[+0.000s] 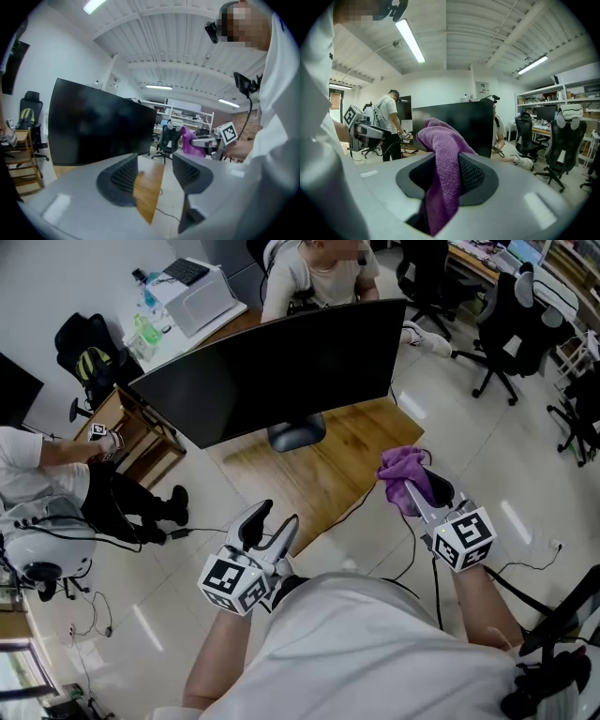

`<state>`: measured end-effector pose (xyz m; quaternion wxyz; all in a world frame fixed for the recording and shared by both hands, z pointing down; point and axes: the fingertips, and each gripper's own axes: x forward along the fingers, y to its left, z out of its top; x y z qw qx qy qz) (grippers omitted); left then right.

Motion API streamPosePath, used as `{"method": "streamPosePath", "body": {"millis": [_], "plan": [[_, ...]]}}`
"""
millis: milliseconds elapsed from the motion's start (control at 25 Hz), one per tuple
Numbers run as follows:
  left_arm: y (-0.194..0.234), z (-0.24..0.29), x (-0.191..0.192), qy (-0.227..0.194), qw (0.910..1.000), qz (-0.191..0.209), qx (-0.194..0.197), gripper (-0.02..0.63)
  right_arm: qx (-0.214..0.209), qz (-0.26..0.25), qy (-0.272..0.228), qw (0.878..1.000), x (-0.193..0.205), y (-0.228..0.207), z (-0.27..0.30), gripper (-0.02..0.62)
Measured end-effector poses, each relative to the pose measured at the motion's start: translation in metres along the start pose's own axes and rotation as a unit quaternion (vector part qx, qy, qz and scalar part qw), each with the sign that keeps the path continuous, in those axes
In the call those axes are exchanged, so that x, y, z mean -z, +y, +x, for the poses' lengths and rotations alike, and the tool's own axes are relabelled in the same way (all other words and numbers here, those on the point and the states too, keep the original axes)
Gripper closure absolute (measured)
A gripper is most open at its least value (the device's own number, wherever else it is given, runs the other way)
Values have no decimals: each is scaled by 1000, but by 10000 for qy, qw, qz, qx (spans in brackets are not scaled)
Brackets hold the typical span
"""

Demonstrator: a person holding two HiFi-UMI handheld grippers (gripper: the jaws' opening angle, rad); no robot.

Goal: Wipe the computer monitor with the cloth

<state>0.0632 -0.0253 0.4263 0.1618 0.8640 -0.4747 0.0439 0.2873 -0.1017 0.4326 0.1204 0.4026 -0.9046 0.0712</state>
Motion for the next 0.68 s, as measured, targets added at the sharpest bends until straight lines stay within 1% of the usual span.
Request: {"method": "streamPosePath", "body": {"millis": [280,520,680], "plan": [[-12,1,3,-80,9999,55,-72,367,-46,8,-74,10000,3,-2,-13,472],[-10,5,23,106,9994,-325,38,367,-17,-2,14,10000,9,0,-13,473],[0,-5,18,53,9998,-146,-105,367,-219,-43,-51,9997,3,12,9,472]]}}
